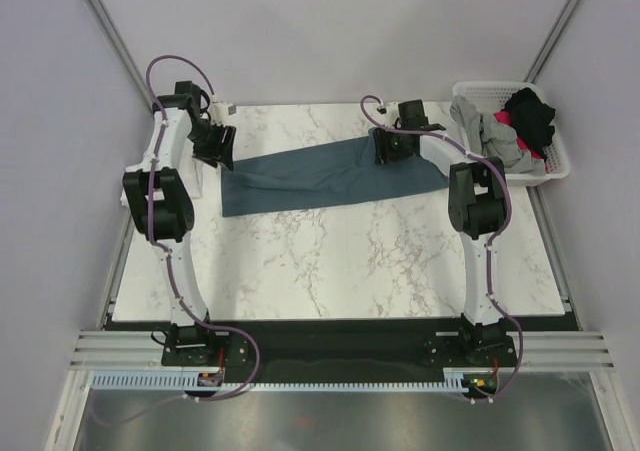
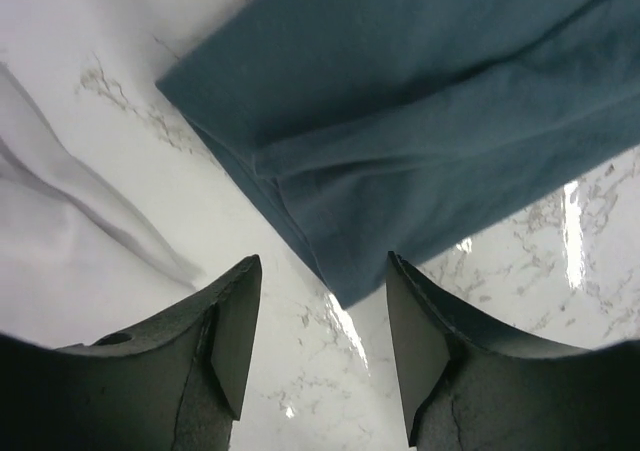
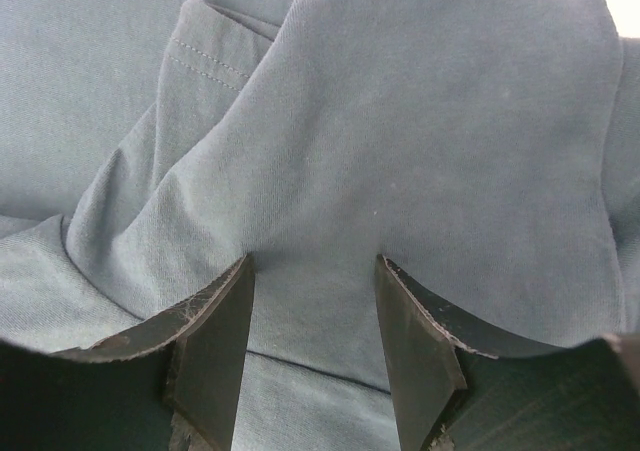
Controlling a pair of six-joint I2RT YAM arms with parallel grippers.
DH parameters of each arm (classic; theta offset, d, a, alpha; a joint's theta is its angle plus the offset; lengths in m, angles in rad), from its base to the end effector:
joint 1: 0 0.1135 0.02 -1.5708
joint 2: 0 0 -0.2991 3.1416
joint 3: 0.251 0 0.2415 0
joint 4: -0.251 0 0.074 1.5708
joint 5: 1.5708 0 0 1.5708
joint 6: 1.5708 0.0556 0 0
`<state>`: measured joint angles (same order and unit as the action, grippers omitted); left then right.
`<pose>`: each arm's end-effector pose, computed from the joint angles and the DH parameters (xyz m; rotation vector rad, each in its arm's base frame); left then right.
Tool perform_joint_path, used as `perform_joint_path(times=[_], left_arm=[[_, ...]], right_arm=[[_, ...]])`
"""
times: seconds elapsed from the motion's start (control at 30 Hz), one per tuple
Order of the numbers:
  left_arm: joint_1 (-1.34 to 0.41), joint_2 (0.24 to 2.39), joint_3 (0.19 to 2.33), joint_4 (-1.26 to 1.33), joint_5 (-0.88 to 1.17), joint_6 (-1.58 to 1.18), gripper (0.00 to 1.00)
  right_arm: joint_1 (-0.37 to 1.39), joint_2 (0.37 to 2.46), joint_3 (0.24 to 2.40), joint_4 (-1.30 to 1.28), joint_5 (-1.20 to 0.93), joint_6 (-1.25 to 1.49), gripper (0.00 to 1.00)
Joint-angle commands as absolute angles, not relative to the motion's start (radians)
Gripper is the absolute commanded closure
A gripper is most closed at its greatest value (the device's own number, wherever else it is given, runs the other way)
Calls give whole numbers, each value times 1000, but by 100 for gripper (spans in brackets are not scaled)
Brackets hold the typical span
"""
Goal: Fold and stack the t-shirts
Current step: Fold the tshirt
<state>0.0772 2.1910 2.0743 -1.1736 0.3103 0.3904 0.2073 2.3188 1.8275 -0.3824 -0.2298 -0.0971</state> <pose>0.4682 0.0192 0.2672 0.4942 2.7363 -0.3321 0.5261 0.1236 0.1770 -0.4708 2.3950 0.3298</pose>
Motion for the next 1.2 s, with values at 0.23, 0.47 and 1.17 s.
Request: perform_joint_path(times=[0.23, 0.47, 1.17], left_arm=[[81, 2381, 2258, -1112, 293, 391, 43], [80, 2413, 2263, -1109, 310, 388, 50], [81, 2433, 2246, -1132, 342, 379, 62]], right_arm=[[230, 2283, 1810, -368, -221, -98, 41], [232, 2289, 1805, -368, -207, -109, 41], [232, 2296, 1801, -359, -179, -109, 40]])
